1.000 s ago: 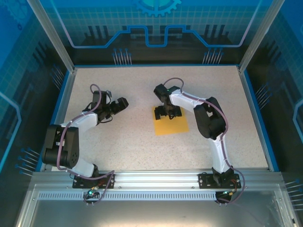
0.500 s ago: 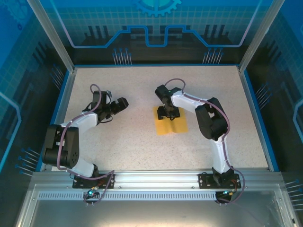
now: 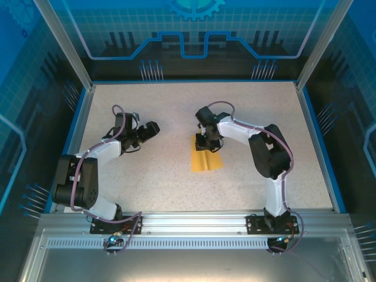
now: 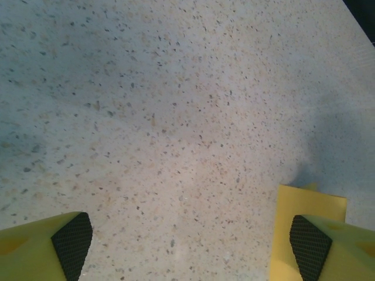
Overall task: Fold a paper plane with a square sheet of paper (pick it up from the middle)
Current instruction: Fold the square sheet of paper in half at the center of the table.
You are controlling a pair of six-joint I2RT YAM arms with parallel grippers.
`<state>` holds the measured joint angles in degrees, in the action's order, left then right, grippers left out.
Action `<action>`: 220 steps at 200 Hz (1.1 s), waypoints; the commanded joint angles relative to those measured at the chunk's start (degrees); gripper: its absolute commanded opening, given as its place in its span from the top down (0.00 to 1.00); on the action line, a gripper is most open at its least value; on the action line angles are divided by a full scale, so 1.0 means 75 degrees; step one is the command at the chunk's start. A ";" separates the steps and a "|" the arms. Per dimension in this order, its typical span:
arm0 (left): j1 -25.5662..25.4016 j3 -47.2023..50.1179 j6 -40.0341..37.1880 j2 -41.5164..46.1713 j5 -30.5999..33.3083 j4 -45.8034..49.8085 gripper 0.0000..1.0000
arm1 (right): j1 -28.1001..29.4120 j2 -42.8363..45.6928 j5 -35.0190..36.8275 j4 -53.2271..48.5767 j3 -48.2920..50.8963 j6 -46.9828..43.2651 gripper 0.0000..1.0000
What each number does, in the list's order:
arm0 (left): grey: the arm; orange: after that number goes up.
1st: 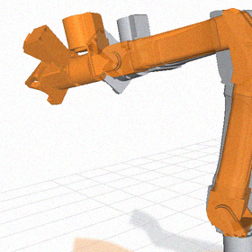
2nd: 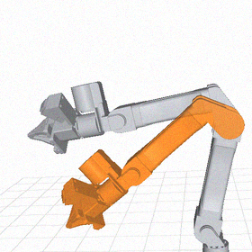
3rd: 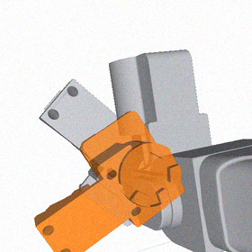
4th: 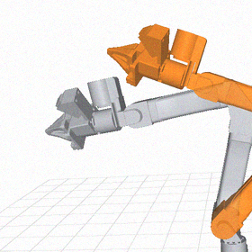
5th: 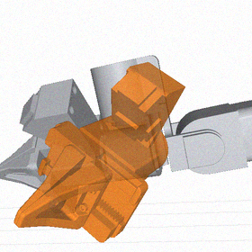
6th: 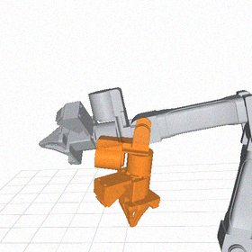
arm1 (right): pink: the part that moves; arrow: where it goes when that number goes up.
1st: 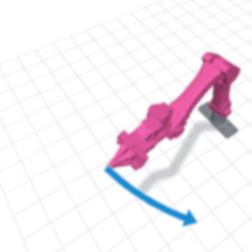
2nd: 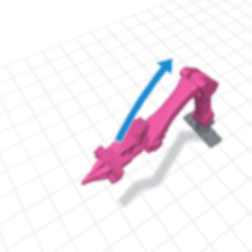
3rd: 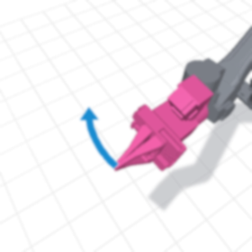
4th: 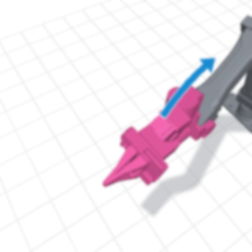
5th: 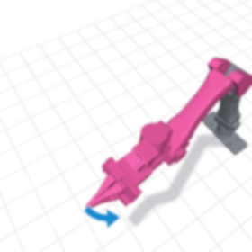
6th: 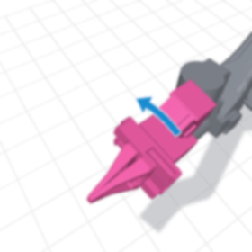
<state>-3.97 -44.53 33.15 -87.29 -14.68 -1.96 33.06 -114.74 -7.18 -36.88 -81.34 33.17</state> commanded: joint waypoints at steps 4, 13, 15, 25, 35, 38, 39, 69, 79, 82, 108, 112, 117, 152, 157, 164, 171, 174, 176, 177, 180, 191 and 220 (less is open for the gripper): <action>-0.0126 0.0104 0.0105 0.0241 -0.0557 -0.0057 0.11 | -0.0072 0.0821 -0.1971 0.1604 0.0401 0.0468 0.81; -0.0156 0.0171 0.0155 0.0300 -0.0628 -0.0111 0.11 | -0.0089 0.0892 -0.2288 0.1923 0.0511 0.0594 0.81; -0.0167 0.0187 0.0167 0.0313 -0.0646 -0.0122 0.11 | -0.0102 0.0895 -0.2338 0.1957 0.0524 0.0611 0.82; -0.0193 0.0254 0.0231 0.0363 -0.0717 -0.0181 0.11 | -0.0122 0.0873 -0.2598 0.2161 0.0596 0.0628 0.82; -0.0212 0.0309 0.0304 0.0388 -0.0835 -0.0294 0.11 | -0.0164 0.0821 -0.2721 0.2263 0.0675 0.0640 0.82; -0.0229 0.0318 0.0334 0.0388 -0.0888 -0.0343 0.12 | -0.0182 0.0797 -0.2753 0.2296 0.0699 0.0640 0.82; -0.0231 0.0327 0.0342 0.0388 -0.0907 -0.0358 0.12 | -0.0185 0.0788 -0.2767 0.2306 0.0710 0.0640 0.82; -0.0411 0.0411 0.0591 0.0228 -0.1221 -0.0724 0.13 | -0.0459 0.0520 -0.3054 0.2732 0.1151 0.0634 0.82; -0.0493 0.0402 0.0649 0.0152 -0.1252 -0.0787 0.13 | -0.0571 0.0412 -0.3157 0.2796 0.1261 0.0637 0.82; -0.0536 0.0406 0.0660 0.0121 -0.1252 -0.0811 0.13 | -0.0594 0.0389 -0.3175 0.2802 0.1285 0.0613 0.82; -0.0787 0.0348 0.0753 -0.0095 -0.1247 -0.0946 0.14 | -0.0840 0.0336 -0.3029 0.2728 0.1451 0.0398 0.81; -0.0825 0.0342 0.0770 -0.0127 -0.1247 -0.0976 0.14 | -0.0876 0.0323 -0.3018 0.2727 0.1458 0.0384 0.80; -0.0873 0.0337 0.0792 -0.0169 -0.1254 -0.1003 0.14 | -0.0931 0.0333 -0.3007 0.2710 0.1490 0.0371 0.80; -0.1156 0.0191 0.0907 -0.0424 -0.1248 -0.1092 0.14 | -0.1302 0.0328 -0.3150 0.2701 0.1552 0.0491 0.77; -0.1195 0.0166 0.0918 -0.0460 -0.1246 -0.1098 0.14 | -0.1345 0.0326 -0.3167 0.2714 0.1552 0.0536 0.77; -0.1250 0.0125 0.0924 -0.0507 -0.1248 -0.1110 0.14 | -0.1420 0.0316 -0.3168 0.2695 0.1542 0.0585 0.76; -0.1314 0.0075 0.0943 -0.0562 -0.1254 -0.1110 0.14 | -0.1469 0.0297 -0.3122 0.2639 0.1506 0.0593 0.76; -0.1338 0.0052 0.0943 -0.0594 -0.1254 -0.1101 0.14 | -0.1487 0.0284 -0.3080 0.2573 0.1487 0.0583 0.76; -0.1353 0.0037 0.0938 -0.0601 -0.1254 -0.1099 0.14 | -0.1504 0.0271 -0.3037 0.2536 0.1466 0.0582 0.76; -0.1361 0.0028 0.0937 -0.0611 -0.1248 -0.1099 0.14 | -0.1509 0.0273 -0.3009 0.2508 0.1456 0.0576 0.76; -0.1382 0.0011 0.0936 -0.0630 -0.1244 -0.1099 0.14 | -0.1529 0.0264 -0.2944 0.2422 0.1420 0.0565 0.76; -0.1478 -0.0062 0.0925 -0.0704 -0.1220 -0.1078 0.14 | -0.1572 0.0237 -0.2752 0.2231 0.1367 0.0504 0.76; -0.1697 -0.0267 0.0825 -0.0898 -0.1149 -0.0952 0.15 | -0.1610 0.0131 -0.2572 0.1942 0.1287 0.0155 0.76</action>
<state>-15.31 -43.90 39.11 -92.66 -22.41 -9.32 21.43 -112.01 -27.64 -18.70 -70.17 36.80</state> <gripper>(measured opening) 0.858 0.237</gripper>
